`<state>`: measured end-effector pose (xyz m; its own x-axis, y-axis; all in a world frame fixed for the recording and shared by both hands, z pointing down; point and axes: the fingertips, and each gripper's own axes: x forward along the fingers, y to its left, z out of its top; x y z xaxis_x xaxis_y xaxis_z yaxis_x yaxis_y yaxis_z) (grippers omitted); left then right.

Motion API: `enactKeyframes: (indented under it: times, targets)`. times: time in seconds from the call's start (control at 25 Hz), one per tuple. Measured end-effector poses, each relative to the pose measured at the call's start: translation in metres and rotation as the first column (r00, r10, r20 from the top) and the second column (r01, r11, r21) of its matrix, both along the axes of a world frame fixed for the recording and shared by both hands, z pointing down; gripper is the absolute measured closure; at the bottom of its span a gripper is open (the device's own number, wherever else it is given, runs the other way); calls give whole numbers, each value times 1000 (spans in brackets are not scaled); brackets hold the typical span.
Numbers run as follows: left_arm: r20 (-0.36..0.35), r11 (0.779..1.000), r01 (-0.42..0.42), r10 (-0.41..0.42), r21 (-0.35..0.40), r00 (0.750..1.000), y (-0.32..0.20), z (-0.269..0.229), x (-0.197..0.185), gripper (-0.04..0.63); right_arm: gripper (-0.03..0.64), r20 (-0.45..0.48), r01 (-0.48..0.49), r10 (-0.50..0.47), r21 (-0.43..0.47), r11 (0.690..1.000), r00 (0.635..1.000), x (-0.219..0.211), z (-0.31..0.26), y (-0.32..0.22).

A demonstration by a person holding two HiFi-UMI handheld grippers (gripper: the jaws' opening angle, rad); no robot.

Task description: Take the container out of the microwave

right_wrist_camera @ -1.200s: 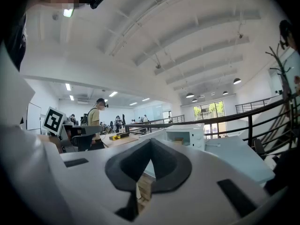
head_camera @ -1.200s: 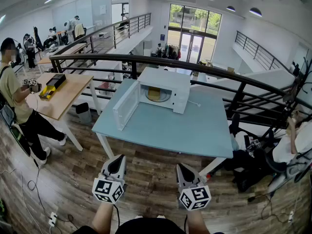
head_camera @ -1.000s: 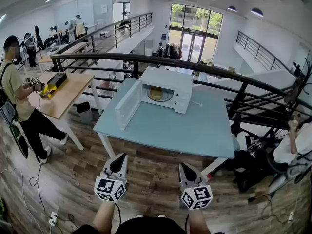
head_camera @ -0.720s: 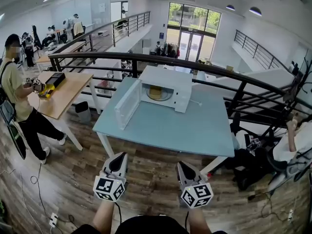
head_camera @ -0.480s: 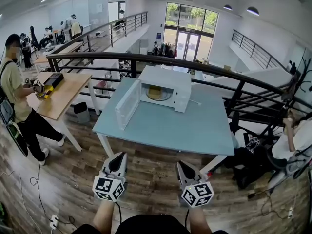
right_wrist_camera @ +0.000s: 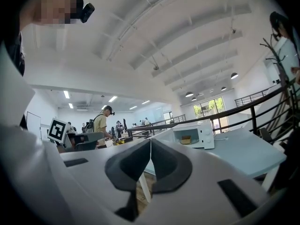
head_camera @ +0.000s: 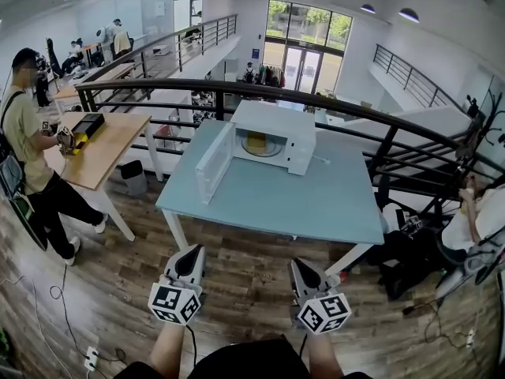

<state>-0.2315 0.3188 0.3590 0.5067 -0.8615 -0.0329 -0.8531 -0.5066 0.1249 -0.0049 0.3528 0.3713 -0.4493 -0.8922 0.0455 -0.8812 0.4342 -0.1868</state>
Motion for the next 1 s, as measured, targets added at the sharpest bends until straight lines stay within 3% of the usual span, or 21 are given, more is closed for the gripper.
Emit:
enactKeyframes:
  times: [0.28, 0.68, 1.0]
  targets:
    - [21, 1000, -3, 3, -8, 1000, 7, 5, -16, 588, 609, 50, 1, -1, 3, 1000, 999, -15, 1, 4]
    - [16, 999, 33, -33, -11, 999, -26, 6, -17, 588, 609, -10, 21, -21, 22, 1000, 1000, -20, 3, -32]
    - [24, 999, 40, -40, -1, 999, -85, 11, 8, 588, 611, -61, -26, 28, 26, 999, 998, 10, 10, -96]
